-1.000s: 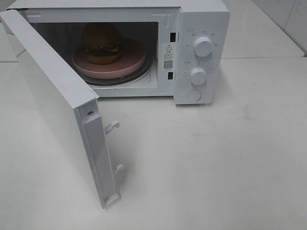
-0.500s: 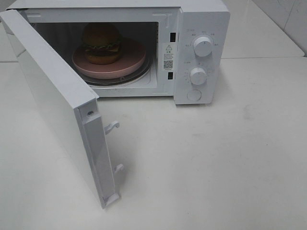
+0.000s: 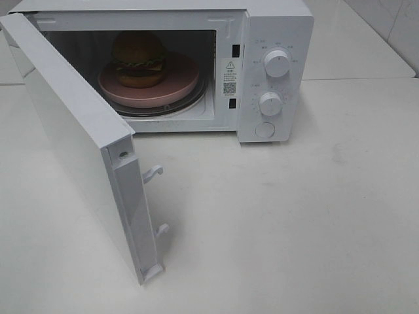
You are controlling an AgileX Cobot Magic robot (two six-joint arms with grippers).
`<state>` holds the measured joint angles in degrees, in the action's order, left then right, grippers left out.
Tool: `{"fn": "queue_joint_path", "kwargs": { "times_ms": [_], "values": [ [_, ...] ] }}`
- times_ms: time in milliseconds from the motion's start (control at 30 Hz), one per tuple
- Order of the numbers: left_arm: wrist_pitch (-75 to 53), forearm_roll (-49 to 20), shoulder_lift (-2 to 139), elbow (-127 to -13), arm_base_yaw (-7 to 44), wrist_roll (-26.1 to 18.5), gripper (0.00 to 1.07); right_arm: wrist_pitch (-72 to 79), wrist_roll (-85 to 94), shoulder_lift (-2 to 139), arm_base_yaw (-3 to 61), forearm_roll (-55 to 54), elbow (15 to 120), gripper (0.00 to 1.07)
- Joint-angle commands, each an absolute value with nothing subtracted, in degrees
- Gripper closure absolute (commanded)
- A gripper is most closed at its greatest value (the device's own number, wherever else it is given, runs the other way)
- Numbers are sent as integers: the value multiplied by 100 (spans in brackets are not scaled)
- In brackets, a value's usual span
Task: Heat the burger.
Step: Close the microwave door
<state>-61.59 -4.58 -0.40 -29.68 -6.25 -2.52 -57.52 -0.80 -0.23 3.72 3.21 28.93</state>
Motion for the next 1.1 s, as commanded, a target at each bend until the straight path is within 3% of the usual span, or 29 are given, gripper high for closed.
{"fn": "queue_joint_path", "kwargs": {
  "times_ms": [33,267,467,533,567,633,667,733,767,800,833,933,1100],
  "values": [
    [-6136,-458,-57,-2974,-630,-258,9,-5684,-103,-201,338,355,2876,32],
    [-5879,-539,126,-3174,-630,-269,10,-5684,-109,-201,338,355,2876,32],
    [-5231,-573,888,-3254,-630,-281,20,-5684,-109,-201,338,355,2876,32],
    [-4824,-561,1157,-3226,-630,-281,31,-5684,-109,-201,338,355,2876,32],
    [-4824,-561,1157,-3226,-630,-281,31,-5684,-109,-201,338,355,2876,32],
    [-4423,-544,1404,-3163,-630,-281,47,-5684,-109,-201,338,355,2876,32],
    [-4423,-544,1404,-3163,-630,-281,47,-5684,-109,-201,338,355,2876,32],
    [-4131,-544,1627,-3065,-630,-281,62,-5684,-109,-201,338,355,2876,32],
    [-4131,-544,1627,-3065,-630,-281,62,-5684,-109,-201,338,355,2876,32],
    [-3919,-544,1816,-2956,-630,-281,74,-5684,-109,-201,338,355,2876,32],
    [-3919,-544,1816,-2956,-630,-281,74,-5684,-109,-201,338,355,2876,32],
    [-3369,-533,2229,-2744,-630,-327,106,-5684,-109,-201,338,355,2876,32],
    [-2097,-659,2756,-2315,-630,-922,107,-5684,-109,-201,338,355,2876,32]
  ]
}}
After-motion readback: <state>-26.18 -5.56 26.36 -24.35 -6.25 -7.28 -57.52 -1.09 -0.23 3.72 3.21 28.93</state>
